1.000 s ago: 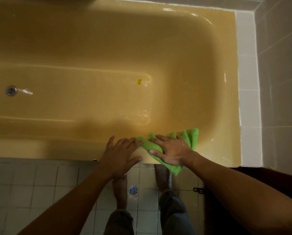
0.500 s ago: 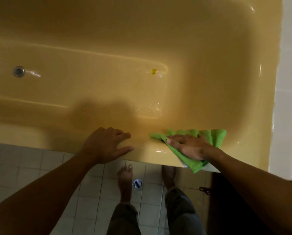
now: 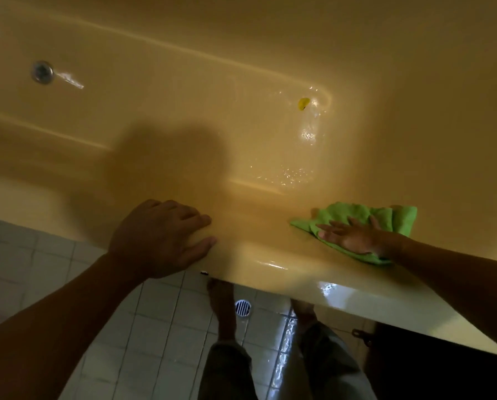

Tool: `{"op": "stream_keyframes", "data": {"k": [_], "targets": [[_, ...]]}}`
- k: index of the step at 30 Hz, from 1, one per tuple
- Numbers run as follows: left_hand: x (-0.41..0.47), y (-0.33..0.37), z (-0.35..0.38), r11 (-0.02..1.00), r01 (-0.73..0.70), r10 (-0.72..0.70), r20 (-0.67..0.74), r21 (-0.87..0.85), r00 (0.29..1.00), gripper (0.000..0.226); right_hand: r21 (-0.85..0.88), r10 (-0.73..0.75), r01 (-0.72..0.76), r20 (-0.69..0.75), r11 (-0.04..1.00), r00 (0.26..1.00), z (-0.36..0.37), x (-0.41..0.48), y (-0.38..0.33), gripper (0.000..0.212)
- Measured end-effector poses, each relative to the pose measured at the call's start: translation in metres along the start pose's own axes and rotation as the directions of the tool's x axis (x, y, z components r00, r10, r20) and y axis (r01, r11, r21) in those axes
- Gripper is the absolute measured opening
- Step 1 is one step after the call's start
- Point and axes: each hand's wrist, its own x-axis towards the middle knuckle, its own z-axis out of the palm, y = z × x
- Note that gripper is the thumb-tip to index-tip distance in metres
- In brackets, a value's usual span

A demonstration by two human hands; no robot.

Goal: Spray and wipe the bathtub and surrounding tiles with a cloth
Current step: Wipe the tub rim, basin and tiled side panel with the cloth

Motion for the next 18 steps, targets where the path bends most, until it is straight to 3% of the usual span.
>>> {"op": "stream_keyframes", "data": {"k": [3,10,18], "targets": [[0.0,-0.001,0.003,0.999,-0.025,0.024,-0.03,-0.023,0.999,0.054,0.021,0.036,-0.035,-0.02,0.999,0.999,-0.002,0.033,-0.01,0.099],[-0.003,-0.008,0.008,0.996,-0.043,0.035,-0.103,-0.076,0.994,0.053,0.11,0.049,-0.048,-0.012,0.993,0.999,-0.014,0.107,-0.07,0.074],[-0.011,-0.018,0.007,0.998,-0.025,0.019,-0.097,-0.066,0.995,0.053,0.44,-0.265,0.234,0.01,0.867,0.964,-0.007,0.067,-0.074,0.069]]}}
